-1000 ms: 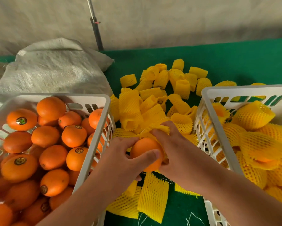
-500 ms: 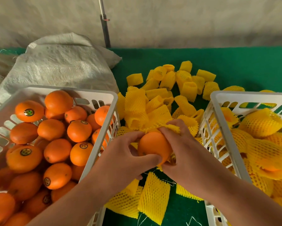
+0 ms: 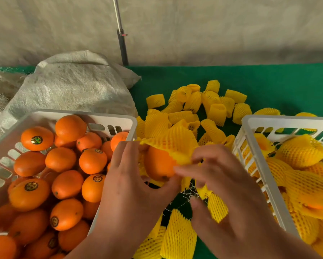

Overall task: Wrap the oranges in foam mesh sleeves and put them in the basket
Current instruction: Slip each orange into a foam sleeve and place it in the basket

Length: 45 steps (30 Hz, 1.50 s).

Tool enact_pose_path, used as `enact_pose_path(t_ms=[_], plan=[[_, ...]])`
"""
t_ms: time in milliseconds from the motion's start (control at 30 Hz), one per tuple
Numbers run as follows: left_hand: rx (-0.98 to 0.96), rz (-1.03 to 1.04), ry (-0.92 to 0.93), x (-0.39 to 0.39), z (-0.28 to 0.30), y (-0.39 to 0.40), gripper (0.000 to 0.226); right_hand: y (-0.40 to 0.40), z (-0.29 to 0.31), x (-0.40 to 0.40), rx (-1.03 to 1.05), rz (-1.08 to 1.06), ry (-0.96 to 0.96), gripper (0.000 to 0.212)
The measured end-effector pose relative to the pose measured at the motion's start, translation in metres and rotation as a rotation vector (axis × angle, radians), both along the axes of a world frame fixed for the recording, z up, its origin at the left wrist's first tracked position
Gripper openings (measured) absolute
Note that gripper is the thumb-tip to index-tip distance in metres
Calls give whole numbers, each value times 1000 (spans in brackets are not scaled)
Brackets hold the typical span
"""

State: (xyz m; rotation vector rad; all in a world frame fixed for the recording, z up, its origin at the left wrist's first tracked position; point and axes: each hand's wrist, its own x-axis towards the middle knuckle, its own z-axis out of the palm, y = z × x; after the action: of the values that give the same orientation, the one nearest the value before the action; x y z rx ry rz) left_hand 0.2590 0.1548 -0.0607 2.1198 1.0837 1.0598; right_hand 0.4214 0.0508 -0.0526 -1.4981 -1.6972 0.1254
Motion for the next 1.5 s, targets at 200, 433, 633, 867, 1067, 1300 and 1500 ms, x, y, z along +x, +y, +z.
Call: enact_pose_path(t_ms=[200,433,633,867,1067,1300,1500], plan=[[117,-125,167,3,1,-12,60,4,-1,0,-215,-120,218,111],[134,-127,241,5,-3,-13,72,4,-4,0,-312,-135,273,116],[161,-124,319,7,-10,-12,77,6,-7,-1,-314,-162,227,115],[146,-168,275,11,-6,-16,75,11,-11,10,-230,-417,272,117],[230,-214,308,10,-7,-16,60,12,-12,10,-198,-480,274,114],[183,-268,335,9,-7,-16,31,11,-12,13,-196,-431,312,107],[-88,-184,-26,-1,-5,-14,31,11,-14,17,-190,-355,243,107]])
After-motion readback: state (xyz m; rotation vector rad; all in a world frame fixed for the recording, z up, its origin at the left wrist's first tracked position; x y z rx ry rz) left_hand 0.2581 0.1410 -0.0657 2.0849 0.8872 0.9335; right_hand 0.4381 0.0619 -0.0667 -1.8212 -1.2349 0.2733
